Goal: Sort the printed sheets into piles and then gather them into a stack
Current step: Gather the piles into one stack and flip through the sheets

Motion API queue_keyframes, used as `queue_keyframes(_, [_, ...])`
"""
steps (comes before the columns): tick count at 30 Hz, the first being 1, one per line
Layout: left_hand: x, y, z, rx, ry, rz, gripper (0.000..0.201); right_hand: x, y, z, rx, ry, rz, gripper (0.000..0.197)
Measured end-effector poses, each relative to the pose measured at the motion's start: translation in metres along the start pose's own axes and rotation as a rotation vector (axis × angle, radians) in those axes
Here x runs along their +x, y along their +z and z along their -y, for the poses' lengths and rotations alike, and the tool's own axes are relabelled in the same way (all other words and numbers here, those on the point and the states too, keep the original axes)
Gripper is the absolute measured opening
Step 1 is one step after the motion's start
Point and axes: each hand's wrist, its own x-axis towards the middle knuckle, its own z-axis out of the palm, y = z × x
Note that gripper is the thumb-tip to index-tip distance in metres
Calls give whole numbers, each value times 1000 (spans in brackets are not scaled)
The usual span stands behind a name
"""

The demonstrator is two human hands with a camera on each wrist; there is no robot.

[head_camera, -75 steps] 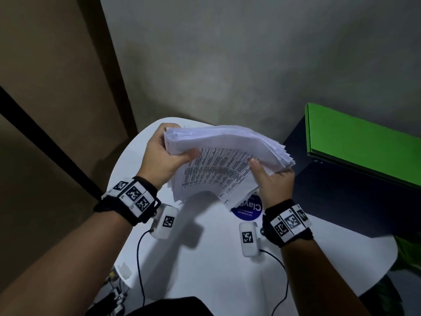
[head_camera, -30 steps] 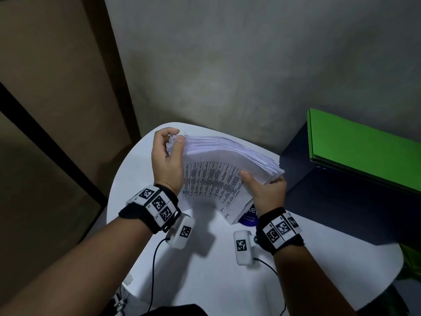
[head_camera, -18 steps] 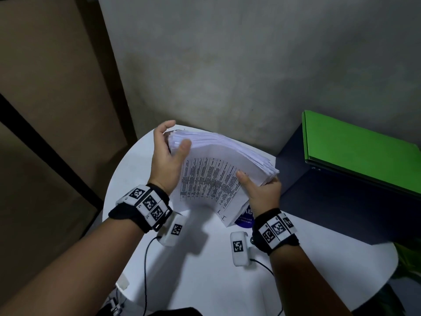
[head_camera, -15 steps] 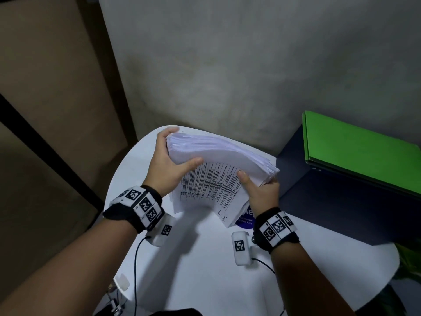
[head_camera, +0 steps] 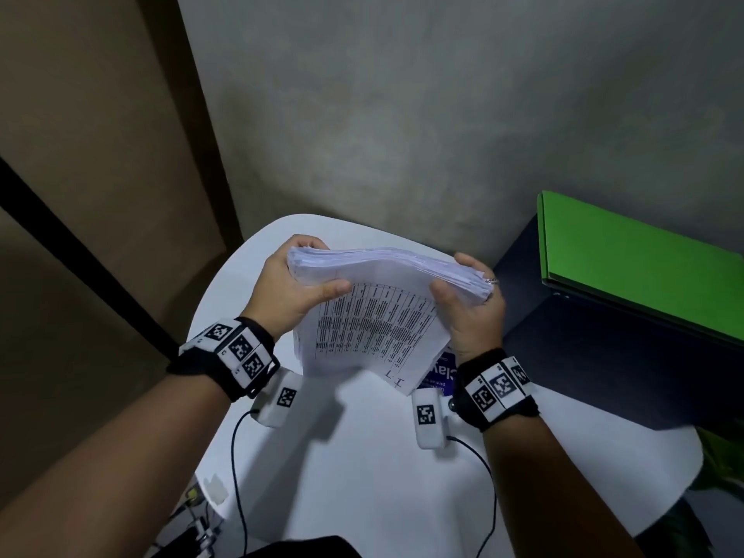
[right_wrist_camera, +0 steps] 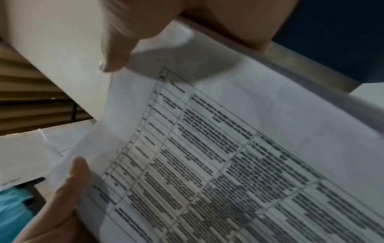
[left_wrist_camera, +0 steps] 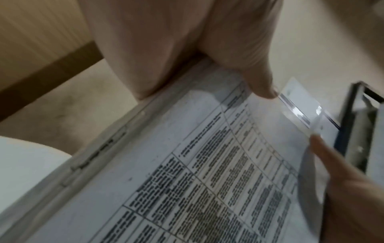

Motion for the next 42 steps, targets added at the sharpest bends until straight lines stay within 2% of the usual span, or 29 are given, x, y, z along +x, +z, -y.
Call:
queue_keyframes(2, [-2, 2, -2, -51, 7, -30, 54, 0, 6, 3, 9, -2, -69, 44])
queue_keyframes(5, [-6, 12, -3, -66, 70, -190, 39, 2, 14, 4, -82, -40, -192, 17])
queue_keyframes(7, [-8, 17, -5, -30, 106, -269, 30, 4, 15, 4, -83, -47, -239, 13])
queue_keyframes(10, [-10, 19, -7, 15, 136, -256, 39, 3, 12, 5, -17, -62, -194, 20])
queue_keyframes(13, [-14, 9, -1, -2, 108, -94, 75, -2, 3, -1, 20, -43, -58, 56])
queue_keyframes(14, [-15, 7, 1, 27, 82, -69, 79, -3, -1, -5, -10, -1, -36, 65])
queue_keyframes(15, [-14, 6, 1, 75, 56, -73, 73, -4, -3, -9, -61, 56, -22, 63])
queue_keyframes(17, [-11, 7, 0, 145, 3, -110, 44, -5, -3, -11, -146, 133, -25, 34])
queue_keyframes(19, [-10, 8, -3, 125, -1, -149, 25, -5, -4, -14, -122, 152, -42, 20])
queue_keyframes(21, [-13, 11, -4, 69, 7, -168, 30, -9, -6, -20, -92, 152, -51, 22])
queue_keyframes(24, [-22, 18, -3, 94, -36, -131, 50, -16, -3, -29, -106, 175, -46, 26])
queue_keyframes(27, [-23, 10, -15, 130, -56, -165, 88, -6, 3, -20, -163, 134, -32, 24])
queue_keyframes(29, [-18, 2, -32, 340, 90, -277, 110, 5, 3, -3, -240, 63, 27, 25])
queue_keyframes(30, [-16, 0, -45, 519, 179, -296, 115, 10, 5, 6, -299, -5, 81, 25])
queue_keyframes(31, [-13, 2, -60, 707, 246, -255, 115, 12, 8, 16, -377, -85, 151, 24])
queue_keyframes(33, [-6, 10, -80, 1032, 292, -30, 97, 17, 17, 32, -526, -256, 312, 21])
queue_keyframes(34, [-5, 16, -85, 1117, 308, 74, 74, 18, 22, 40, -616, -343, 366, 21])
queue_keyframes(35, [-5, 21, -85, 1134, 340, 124, 47, 20, 25, 46, -704, -421, 387, 22])
queue_keyframes(36, [-6, 24, -84, 1107, 382, 127, 26, 23, 27, 50, -757, -470, 378, 21])
queue_keyframes(38, [-9, 24, -75, 1072, 429, 53, 14, 17, 26, 50, -731, -466, 254, 24])
queue_keyframes(40, [-10, 17, -65, 1037, 413, -38, 15, 8, 19, 32, -756, -409, -74, 59])
queue_keyframes(42, [-8, 8, -60, 907, 341, -133, 20, 0, 9, 8, -753, -188, -369, 98])
